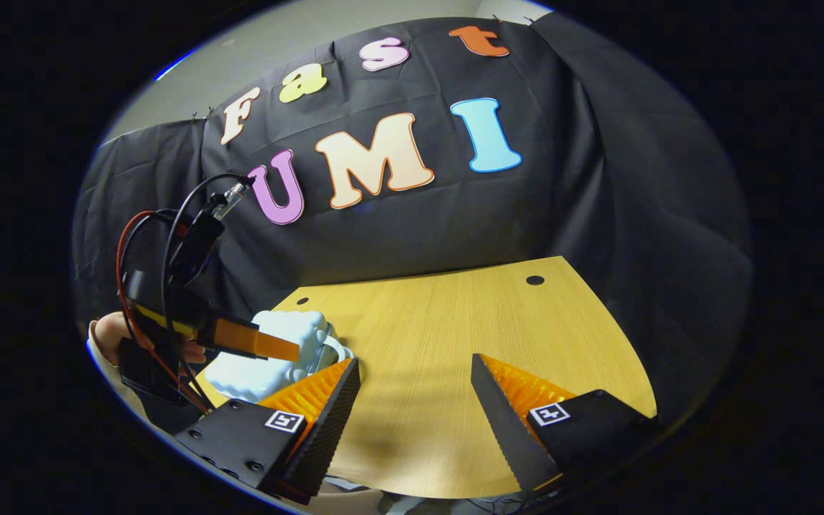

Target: First open the suitcase, pack the skin care products into it, and then close the suitcase.

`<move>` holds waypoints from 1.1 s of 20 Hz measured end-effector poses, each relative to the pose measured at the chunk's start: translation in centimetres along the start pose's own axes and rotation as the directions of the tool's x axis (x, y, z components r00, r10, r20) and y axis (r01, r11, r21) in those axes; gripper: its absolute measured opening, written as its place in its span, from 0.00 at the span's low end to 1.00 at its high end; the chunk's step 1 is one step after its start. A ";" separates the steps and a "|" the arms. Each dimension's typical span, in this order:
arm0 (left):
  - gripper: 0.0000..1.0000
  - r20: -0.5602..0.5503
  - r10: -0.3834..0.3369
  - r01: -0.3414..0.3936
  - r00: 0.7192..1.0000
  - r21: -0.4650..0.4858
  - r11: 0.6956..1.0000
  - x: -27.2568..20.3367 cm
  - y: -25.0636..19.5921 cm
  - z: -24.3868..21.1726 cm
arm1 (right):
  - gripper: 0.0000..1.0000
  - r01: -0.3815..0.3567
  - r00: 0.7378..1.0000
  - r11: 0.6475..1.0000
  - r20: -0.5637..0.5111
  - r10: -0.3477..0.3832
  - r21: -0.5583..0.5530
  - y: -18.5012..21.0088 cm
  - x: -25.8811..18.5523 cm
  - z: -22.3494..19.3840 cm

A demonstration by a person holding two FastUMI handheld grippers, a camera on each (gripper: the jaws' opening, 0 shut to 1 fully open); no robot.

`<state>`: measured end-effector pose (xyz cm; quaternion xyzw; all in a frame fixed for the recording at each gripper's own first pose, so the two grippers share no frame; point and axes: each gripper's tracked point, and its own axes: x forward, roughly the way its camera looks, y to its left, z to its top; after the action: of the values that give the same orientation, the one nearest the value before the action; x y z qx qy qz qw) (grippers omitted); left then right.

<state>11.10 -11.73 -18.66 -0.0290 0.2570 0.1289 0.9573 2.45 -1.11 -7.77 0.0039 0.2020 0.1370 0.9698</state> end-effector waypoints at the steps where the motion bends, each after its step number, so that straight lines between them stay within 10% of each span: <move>1: 0.83 0.000 0.002 -0.002 1.000 0.017 1.000 -0.4 -0.2 -0.6 | 0.98 -0.006 1.000 1.000 0.001 0.006 -0.002 0.1 -0.1 -0.1; 22: 0.87 -0.053 -0.062 0.066 0.997 0.077 0.995 -2.0 -2.1 -3.7 | 0.98 0.022 1.000 1.000 0.011 -0.022 0.000 0.3 -0.9 -0.5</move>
<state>8.22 -14.63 -20.86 -0.0028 0.2852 0.0872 0.9545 1.36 -1.08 -7.84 0.0025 0.1966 0.1260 0.9723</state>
